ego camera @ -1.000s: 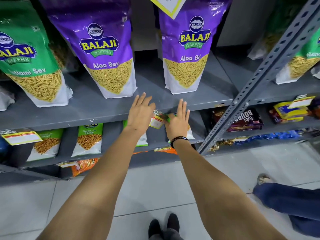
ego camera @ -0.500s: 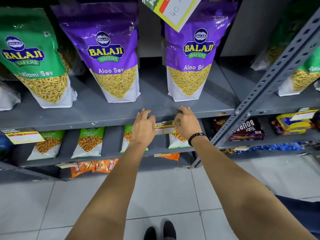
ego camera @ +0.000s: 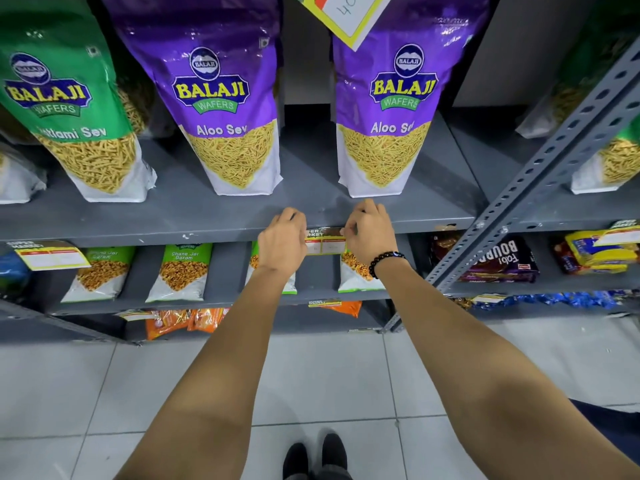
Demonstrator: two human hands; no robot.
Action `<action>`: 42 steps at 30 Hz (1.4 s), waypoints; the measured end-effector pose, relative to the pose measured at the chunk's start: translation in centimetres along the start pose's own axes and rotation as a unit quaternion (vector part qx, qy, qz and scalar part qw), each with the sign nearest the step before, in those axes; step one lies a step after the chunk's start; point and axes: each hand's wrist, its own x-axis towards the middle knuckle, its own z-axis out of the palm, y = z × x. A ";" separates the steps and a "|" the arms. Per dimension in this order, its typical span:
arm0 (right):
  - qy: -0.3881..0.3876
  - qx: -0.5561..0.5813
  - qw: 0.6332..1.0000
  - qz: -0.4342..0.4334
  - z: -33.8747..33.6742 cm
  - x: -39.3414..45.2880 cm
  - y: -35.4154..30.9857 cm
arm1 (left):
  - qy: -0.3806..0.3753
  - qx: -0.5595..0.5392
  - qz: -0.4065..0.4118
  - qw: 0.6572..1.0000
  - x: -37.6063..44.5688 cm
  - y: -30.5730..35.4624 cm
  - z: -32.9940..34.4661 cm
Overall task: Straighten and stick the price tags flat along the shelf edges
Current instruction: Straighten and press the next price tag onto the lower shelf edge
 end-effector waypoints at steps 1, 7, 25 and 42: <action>-0.001 0.002 1.000 0.003 -0.1 0.0 -0.1 | -0.002 -0.002 -0.001 1.000 0.0 0.1 -0.1; -0.010 0.011 1.000 0.018 -0.5 0.0 -0.5 | -0.010 -0.008 -0.014 1.000 0.2 0.2 -0.1; 0.048 0.029 0.995 0.081 0.6 0.2 -2.3 | -0.012 0.030 -0.069 0.997 1.6 1.5 0.7; 0.260 -0.064 0.962 -0.050 -14.9 -2.7 -8.4 | 0.228 0.107 0.090 0.964 0.1 5.2 -15.4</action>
